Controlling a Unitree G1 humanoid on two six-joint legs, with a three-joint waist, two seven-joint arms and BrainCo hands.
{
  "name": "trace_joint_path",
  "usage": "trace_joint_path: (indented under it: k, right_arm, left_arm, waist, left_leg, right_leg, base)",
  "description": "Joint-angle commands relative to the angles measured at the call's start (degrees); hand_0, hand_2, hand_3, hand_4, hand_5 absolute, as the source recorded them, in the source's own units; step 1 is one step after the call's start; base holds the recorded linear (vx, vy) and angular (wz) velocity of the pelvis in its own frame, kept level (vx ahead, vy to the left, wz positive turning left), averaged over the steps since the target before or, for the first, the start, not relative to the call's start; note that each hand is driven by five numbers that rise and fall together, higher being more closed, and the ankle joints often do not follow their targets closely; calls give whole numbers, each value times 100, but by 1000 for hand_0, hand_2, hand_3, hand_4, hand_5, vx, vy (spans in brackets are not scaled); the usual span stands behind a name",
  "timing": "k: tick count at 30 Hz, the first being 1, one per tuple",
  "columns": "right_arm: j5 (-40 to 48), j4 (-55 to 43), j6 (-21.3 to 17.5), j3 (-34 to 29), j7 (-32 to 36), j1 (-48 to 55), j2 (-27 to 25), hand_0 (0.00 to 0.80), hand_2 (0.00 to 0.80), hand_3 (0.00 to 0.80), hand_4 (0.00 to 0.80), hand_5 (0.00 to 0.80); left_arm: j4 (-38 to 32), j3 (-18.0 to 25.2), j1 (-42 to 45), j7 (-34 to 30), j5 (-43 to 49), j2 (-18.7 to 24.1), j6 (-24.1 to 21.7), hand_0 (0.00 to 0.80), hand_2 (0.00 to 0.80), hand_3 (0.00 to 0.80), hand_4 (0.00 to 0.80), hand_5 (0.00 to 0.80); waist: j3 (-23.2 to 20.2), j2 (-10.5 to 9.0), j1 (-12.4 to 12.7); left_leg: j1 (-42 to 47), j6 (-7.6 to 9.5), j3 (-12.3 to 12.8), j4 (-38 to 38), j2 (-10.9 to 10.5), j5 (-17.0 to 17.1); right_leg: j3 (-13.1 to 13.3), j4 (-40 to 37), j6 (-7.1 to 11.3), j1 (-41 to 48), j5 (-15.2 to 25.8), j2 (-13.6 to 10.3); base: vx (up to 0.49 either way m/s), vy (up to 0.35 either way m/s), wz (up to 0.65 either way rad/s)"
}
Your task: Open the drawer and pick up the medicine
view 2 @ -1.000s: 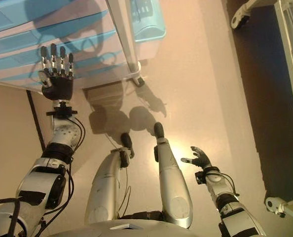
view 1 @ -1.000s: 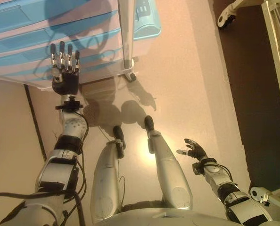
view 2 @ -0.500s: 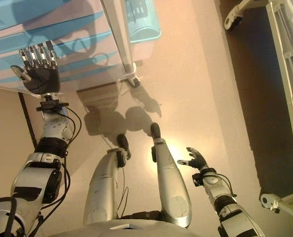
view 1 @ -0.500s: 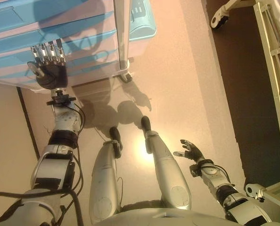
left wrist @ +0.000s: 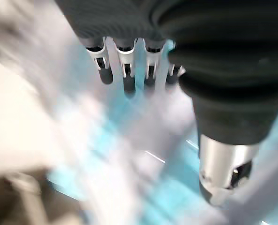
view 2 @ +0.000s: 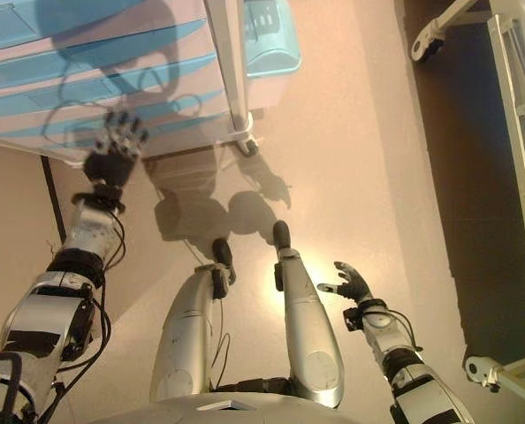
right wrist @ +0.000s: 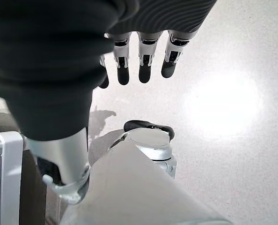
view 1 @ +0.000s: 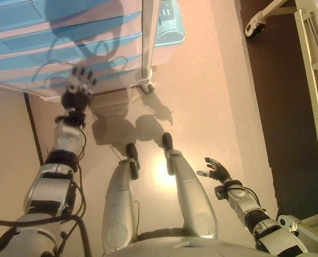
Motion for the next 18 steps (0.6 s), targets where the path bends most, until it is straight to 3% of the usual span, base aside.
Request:
trace_joint_path:
  k: [1, 8, 12, 18]
  right_arm:
    - [89, -204, 7, 23, -106, 254, -70, 0, 0, 0, 0, 0]
    - [92, -198, 55, 43, -118, 224, -61, 0, 0, 0, 0, 0]
    - [122, -197, 81, 85, -125, 220, -42, 0, 0, 0, 0, 0]
    - [155, -171, 70, 148, -125, 252, 22, 0, 0, 0, 0, 0]
  left_arm:
    - [-27, 48, 92, -25, 263, 120, 78, 0, 0, 0, 0, 0]
    - [-2, 179, 131, -38, -247, 58, -80, 0, 0, 0, 0, 0]
    - [-51, 294, 74, -15, -624, 49, -521, 0, 0, 0, 0, 0]
    - [-193, 508, -38, -447, -1482, 21, -752, 0, 0, 0, 0, 0]
  waist:
    - [9, 32, 46]
    - [47, 30, 64]
    - [32, 3, 76]
    - [8, -68, 101]
  left_leg:
    - [74, 132, 201, 76, -363, -427]
    - [76, 124, 178, 105, -367, -428]
    - [82, 117, 163, 89, -369, -425]
    - [78, 121, 141, 91, -367, -445]
  right_leg:
    - [-444, -453, 17, 371, 193, -93]
    - [-463, -398, 14, 378, 160, -100]
    - [-469, -396, 7, 384, 147, -86]
    - [-474, -399, -4, 401, 128, -49]
  base:
    - [0, 9, -4]
    - [0, 0, 0]
    - [0, 0, 0]
    - [9, -17, -1]
